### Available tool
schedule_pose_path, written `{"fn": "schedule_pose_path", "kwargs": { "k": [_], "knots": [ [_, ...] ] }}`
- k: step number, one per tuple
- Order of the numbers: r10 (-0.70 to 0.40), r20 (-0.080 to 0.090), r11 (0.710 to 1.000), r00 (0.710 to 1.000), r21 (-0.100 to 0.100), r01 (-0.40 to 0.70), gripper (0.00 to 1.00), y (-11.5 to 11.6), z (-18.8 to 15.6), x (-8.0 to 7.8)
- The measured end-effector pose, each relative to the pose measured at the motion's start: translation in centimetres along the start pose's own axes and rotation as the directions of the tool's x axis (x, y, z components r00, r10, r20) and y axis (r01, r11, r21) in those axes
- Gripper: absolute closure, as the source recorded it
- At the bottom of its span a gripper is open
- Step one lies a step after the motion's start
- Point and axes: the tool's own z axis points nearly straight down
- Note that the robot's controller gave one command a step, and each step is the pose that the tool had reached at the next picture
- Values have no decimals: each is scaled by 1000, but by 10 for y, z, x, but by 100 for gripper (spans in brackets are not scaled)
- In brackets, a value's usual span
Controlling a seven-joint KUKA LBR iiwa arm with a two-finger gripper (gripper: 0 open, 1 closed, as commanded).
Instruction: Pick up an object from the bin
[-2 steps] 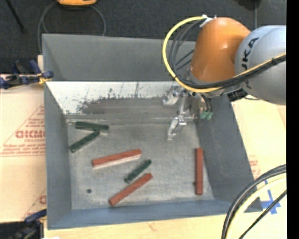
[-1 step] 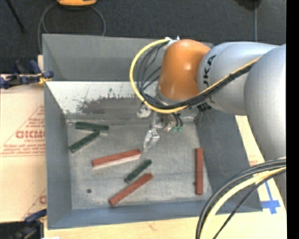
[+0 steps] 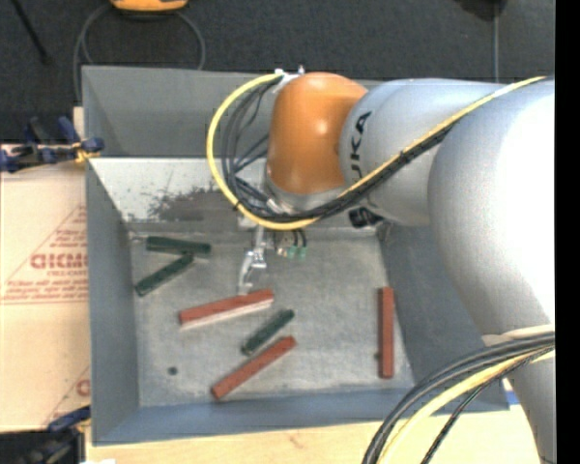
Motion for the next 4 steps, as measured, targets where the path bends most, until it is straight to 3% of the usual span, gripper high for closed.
{"fn": "schedule_pose_path", "kwargs": {
  "k": [1, 2, 3, 4],
  "knots": [
    [-267, 4, 964, 964, 0, 267, 0, 6, -1, 15],
    [-178, 5, 984, 984, -2, 178, 0, -3, 52, 30],
    [-178, 8, 984, 984, -2, 178, 100, -2, 44, 27],
    [-178, 8, 984, 984, -2, 178, 100, -2, 44, 27]
  ]
}}
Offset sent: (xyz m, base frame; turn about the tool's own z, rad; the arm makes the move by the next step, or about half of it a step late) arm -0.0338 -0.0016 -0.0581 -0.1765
